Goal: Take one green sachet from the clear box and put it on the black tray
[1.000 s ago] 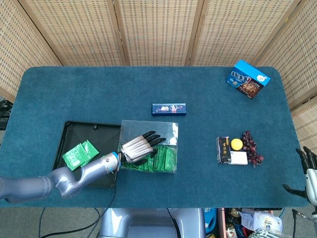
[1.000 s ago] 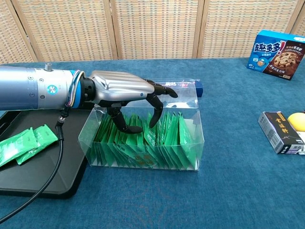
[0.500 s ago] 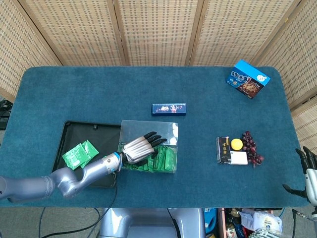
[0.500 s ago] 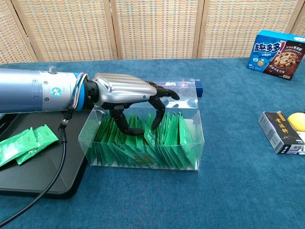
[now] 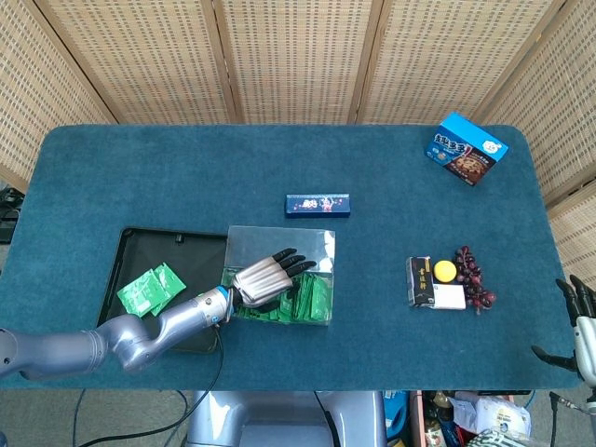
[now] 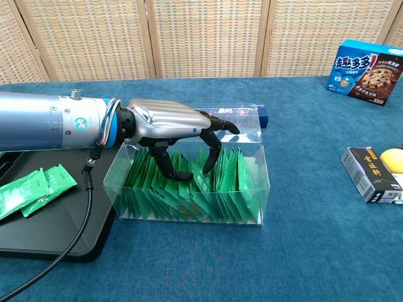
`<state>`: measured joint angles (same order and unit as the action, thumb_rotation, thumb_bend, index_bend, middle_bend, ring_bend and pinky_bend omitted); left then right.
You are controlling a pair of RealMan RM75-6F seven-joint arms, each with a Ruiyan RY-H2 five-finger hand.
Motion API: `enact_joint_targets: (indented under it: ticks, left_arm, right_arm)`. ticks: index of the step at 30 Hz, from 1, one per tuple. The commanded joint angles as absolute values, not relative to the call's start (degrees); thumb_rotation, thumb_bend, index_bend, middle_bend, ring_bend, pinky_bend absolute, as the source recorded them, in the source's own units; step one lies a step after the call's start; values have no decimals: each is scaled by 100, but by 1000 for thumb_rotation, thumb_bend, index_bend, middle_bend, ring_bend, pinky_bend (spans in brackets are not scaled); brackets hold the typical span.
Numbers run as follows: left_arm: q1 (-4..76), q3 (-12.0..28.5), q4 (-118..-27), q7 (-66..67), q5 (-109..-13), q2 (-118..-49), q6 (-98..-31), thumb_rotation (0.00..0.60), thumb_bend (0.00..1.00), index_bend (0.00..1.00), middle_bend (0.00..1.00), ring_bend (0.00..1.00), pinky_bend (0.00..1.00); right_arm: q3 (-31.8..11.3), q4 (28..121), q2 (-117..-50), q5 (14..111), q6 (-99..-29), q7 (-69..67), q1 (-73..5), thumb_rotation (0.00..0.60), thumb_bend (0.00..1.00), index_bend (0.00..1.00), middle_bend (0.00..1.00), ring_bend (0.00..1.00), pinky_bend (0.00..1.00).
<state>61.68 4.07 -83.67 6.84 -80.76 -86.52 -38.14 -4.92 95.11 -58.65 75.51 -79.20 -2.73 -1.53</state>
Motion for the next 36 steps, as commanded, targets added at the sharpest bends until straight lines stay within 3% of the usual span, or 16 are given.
enact_joint_targets:
  ticks: [1, 12, 24, 36]
  left_arm:
    - [6169, 417, -8365, 693, -8072, -8657, -3825, 600, 416, 515, 0, 0, 0]
    - [6179, 423, -8332, 689, -8053, -8707, -3814, 600, 418, 546, 0, 0, 0]
    - [6192, 429, -8325, 678, -8030, -8713, -3788, 600, 525, 548, 0, 0, 0]
    - [6181, 447, -8367, 663, -8045, -8669, -3839, 600, 528, 574, 0, 0, 0]
  right_arm:
    - [-491, 9511, -5865, 7550, -7917, -276, -154, 600, 0, 0, 0, 0, 0]
    - [-486, 9507, -5868, 7544, -7903, -267, -159, 600, 0, 0, 0, 0, 0]
    - [-486, 9506, -5866, 7531, -7883, -265, -166, 600, 0, 0, 0, 0, 0]
    - [-483, 9517, -5863, 7532, -7878, -259, -170, 600, 0, 0, 0, 0, 0]
